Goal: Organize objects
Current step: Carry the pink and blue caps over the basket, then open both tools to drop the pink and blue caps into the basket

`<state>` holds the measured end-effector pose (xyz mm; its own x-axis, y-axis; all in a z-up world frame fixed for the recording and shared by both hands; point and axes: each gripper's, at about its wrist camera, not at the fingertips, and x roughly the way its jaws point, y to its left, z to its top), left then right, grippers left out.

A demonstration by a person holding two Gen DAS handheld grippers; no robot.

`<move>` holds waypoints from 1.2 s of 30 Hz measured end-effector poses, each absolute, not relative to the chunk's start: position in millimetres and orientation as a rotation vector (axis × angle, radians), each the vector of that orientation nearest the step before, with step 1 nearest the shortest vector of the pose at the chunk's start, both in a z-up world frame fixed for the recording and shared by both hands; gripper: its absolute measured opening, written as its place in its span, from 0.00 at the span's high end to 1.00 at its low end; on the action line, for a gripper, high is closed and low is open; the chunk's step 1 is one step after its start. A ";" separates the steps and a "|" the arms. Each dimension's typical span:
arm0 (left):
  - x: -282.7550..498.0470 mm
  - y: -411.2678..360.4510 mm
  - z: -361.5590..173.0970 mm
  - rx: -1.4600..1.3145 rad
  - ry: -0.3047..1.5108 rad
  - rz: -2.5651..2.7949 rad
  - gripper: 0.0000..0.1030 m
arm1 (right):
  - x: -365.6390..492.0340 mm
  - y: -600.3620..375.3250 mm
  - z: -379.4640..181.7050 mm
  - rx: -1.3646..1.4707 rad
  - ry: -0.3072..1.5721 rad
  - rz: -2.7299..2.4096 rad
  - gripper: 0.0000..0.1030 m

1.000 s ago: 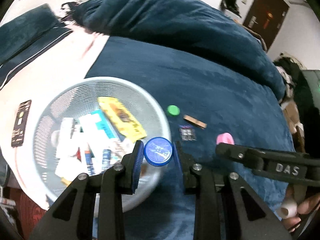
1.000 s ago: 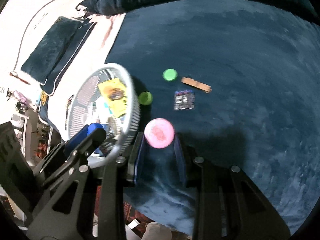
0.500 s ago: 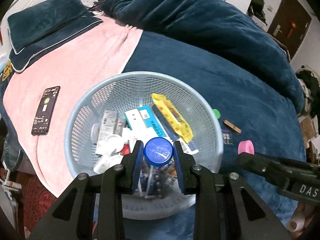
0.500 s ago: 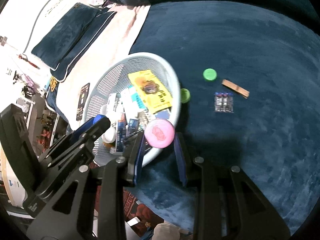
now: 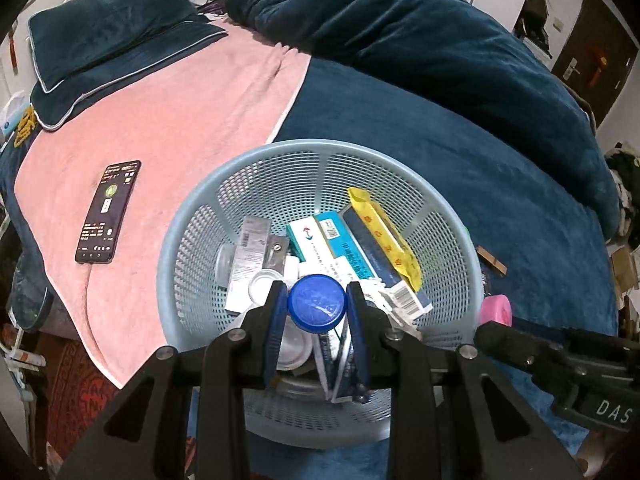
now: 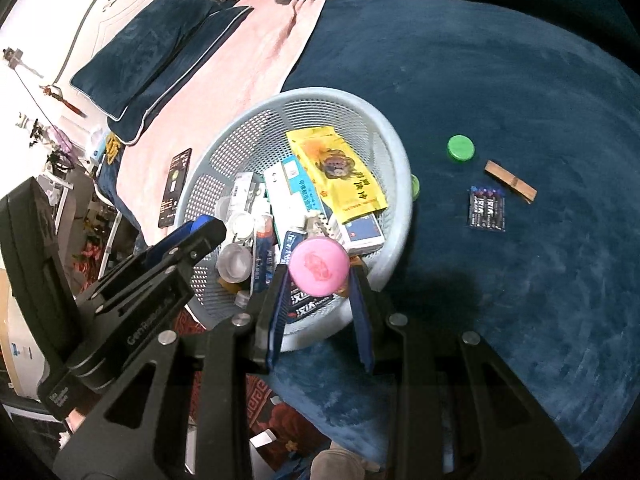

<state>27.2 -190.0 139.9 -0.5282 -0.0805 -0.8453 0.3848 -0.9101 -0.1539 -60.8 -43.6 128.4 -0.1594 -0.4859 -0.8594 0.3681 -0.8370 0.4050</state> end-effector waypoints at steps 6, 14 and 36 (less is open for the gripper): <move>30.1 -198.0 138.6 1.347 0.483 -2.479 0.71 | -58.2 -52.2 127.3 1.562 -0.126 -2.027 0.70; 34.8 -214.9 139.9 1.328 0.488 -2.461 0.70 | -54.3 -68.1 126.8 1.553 -0.109 -2.016 0.70; 40.0 -237.0 136.1 1.313 0.498 -2.423 0.70 | -46.5 -104.7 131.5 1.472 0.041 -2.058 0.69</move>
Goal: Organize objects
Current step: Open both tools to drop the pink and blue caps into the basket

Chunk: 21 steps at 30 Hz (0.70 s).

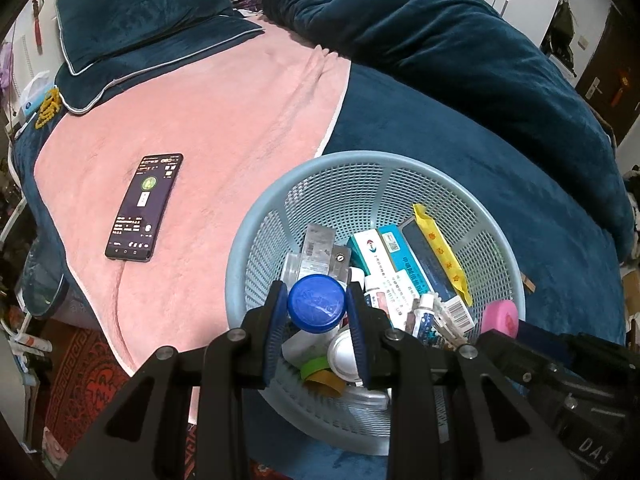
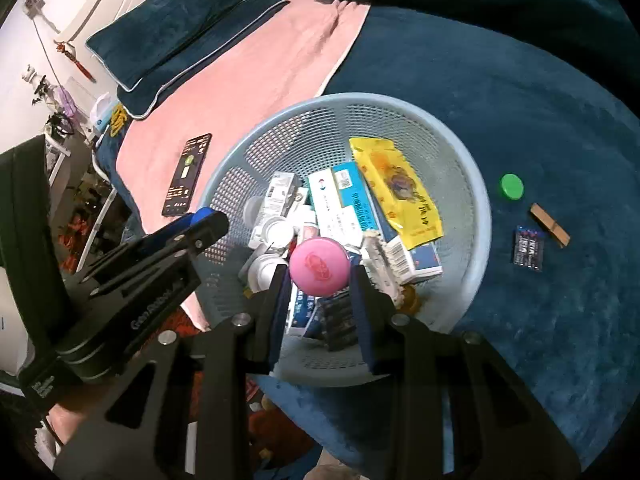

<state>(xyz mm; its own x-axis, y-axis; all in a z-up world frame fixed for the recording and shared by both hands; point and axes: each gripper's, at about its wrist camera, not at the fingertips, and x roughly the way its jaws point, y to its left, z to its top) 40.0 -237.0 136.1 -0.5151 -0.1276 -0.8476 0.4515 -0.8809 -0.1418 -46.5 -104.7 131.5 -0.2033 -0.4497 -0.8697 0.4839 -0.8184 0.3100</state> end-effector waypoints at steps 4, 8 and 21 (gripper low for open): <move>39.1 -235.7 136.7 1.327 0.487 -2.417 0.59 | -49.0 -99.8 133.3 1.467 0.023 -2.070 0.69; 38.6 -237.7 137.0 1.305 0.478 -2.376 0.01 | -50.8 -97.4 134.9 1.471 0.028 -2.080 0.44; 43.1 -238.6 137.3 1.302 0.415 -2.313 0.01 | -45.5 -94.0 134.9 1.493 0.094 -2.095 0.02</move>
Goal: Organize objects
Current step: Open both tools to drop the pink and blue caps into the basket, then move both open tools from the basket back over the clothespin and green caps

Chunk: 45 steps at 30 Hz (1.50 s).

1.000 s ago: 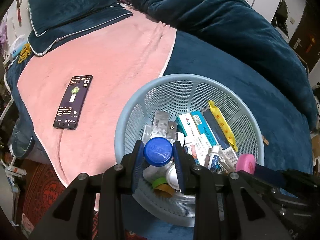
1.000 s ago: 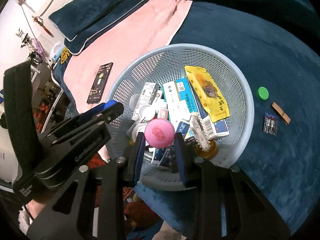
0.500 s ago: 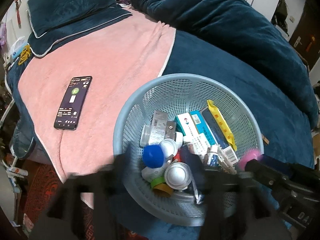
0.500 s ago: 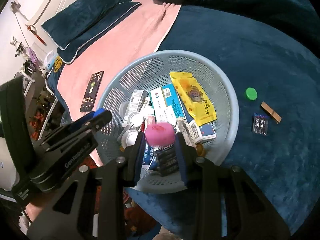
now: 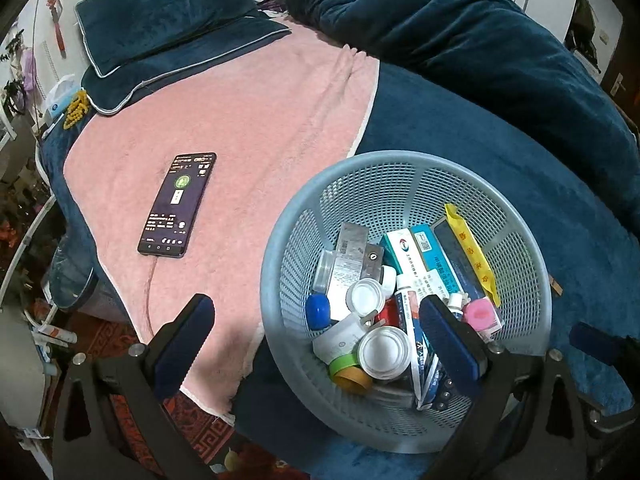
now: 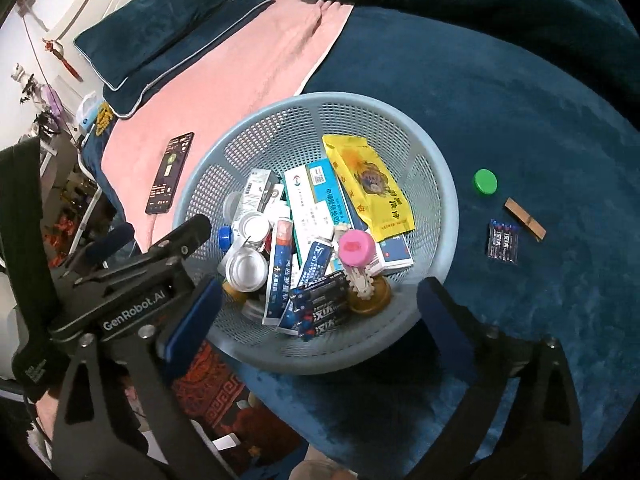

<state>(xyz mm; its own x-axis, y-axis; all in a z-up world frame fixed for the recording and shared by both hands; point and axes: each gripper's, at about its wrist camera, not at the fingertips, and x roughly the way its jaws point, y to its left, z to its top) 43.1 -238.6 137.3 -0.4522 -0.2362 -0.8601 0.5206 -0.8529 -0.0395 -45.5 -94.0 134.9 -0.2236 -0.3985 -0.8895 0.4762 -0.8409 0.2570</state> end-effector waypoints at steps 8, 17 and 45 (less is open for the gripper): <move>41.7 -238.0 139.4 1.304 0.399 -2.315 0.01 | -45.7 -92.9 136.4 1.490 0.095 -2.097 0.00; 41.1 -233.7 138.9 1.308 0.396 -2.317 0.01 | -46.0 -88.8 136.6 1.491 0.092 -2.097 0.00; 21.9 -199.5 135.5 1.337 0.353 -2.336 0.01 | -56.2 -56.6 134.7 1.507 0.057 -2.116 0.00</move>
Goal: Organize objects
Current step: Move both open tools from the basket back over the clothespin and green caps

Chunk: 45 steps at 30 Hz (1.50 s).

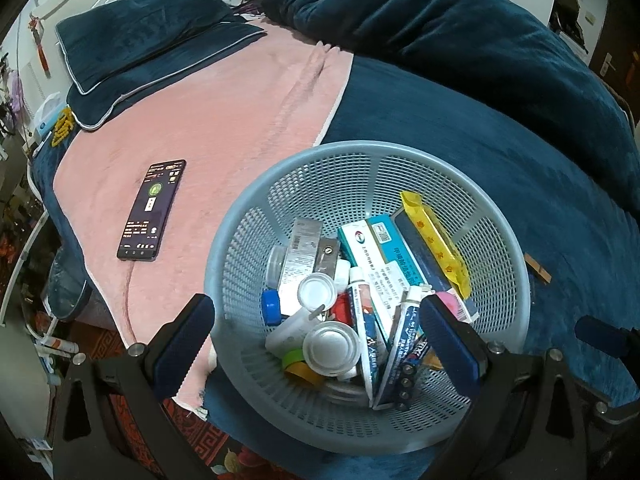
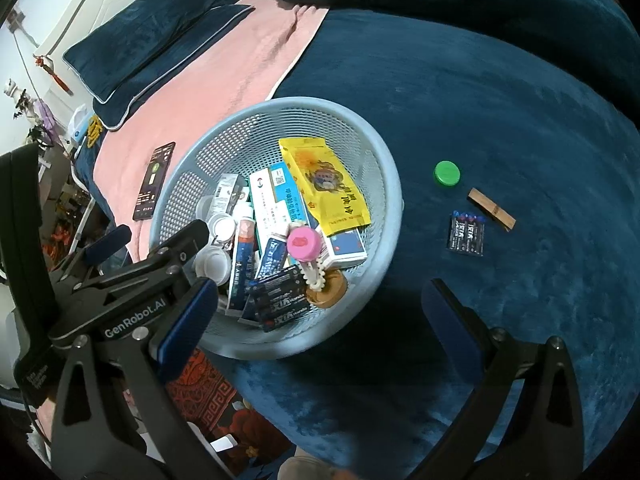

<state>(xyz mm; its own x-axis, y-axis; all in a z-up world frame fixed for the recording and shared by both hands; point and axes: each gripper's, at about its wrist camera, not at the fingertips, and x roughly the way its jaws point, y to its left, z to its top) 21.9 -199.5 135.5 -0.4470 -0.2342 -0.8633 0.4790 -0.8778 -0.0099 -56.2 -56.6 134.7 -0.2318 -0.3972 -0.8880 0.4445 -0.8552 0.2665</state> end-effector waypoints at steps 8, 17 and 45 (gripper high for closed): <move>13.2 -186.3 131.2 1.354 0.340 -2.346 0.01 | -60.0 -44.2 129.7 1.518 0.046 -2.117 0.00; -2.3 -163.0 133.6 1.373 0.321 -2.400 0.01 | -72.6 -15.3 123.4 1.550 0.011 -2.136 0.00; -55.0 -121.2 133.6 1.406 0.217 -2.555 0.01 | -172.2 50.7 43.8 1.694 0.007 -2.246 0.31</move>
<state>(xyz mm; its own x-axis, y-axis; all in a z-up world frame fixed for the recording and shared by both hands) -55.0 -121.2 133.6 -0.5196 -0.1175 -0.8463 0.2585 -0.9657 -0.0246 -172.2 50.7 43.8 -0.2409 -0.2548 -0.9365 0.2603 -0.9465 0.1906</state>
